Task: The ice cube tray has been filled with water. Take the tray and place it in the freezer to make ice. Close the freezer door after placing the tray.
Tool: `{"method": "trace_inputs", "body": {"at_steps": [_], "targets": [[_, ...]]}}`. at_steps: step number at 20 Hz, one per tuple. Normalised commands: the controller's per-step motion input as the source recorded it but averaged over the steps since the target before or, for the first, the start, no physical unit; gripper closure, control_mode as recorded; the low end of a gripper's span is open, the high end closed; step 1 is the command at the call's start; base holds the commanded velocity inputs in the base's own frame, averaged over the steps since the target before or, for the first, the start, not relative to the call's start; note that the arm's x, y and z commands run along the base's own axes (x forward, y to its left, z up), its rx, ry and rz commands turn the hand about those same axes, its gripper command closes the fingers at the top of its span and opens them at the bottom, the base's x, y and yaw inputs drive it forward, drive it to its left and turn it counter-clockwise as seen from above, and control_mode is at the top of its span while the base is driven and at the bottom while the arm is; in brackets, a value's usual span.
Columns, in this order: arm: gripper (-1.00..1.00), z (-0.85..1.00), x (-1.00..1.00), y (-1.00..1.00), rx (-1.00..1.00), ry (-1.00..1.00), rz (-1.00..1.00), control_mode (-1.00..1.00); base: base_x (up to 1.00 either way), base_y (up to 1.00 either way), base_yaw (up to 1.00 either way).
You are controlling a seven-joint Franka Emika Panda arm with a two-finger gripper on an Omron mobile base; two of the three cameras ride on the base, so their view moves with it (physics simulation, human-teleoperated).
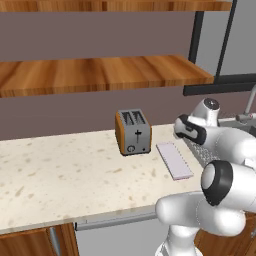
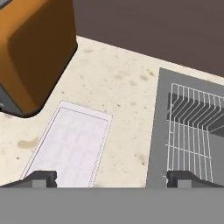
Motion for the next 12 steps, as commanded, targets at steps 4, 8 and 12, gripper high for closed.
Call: {"method": "trace_inputs", "body": {"at_steps": [4, 8, 12], "targets": [[-1.0, -0.12, 0.39, 0.0, 0.0, -0.01, -0.1, -1.0, 0.0, 0.0, 0.0], [-1.0, -0.09, 0.32, 0.02, 0.0, 0.0, -0.12, -1.0, 0.0, 0.0, 0.0], [-1.0, -0.01, 0.22, 0.09, 0.01, 0.0, -0.15, -1.0, 0.0, 0.0, 0.0]]}}
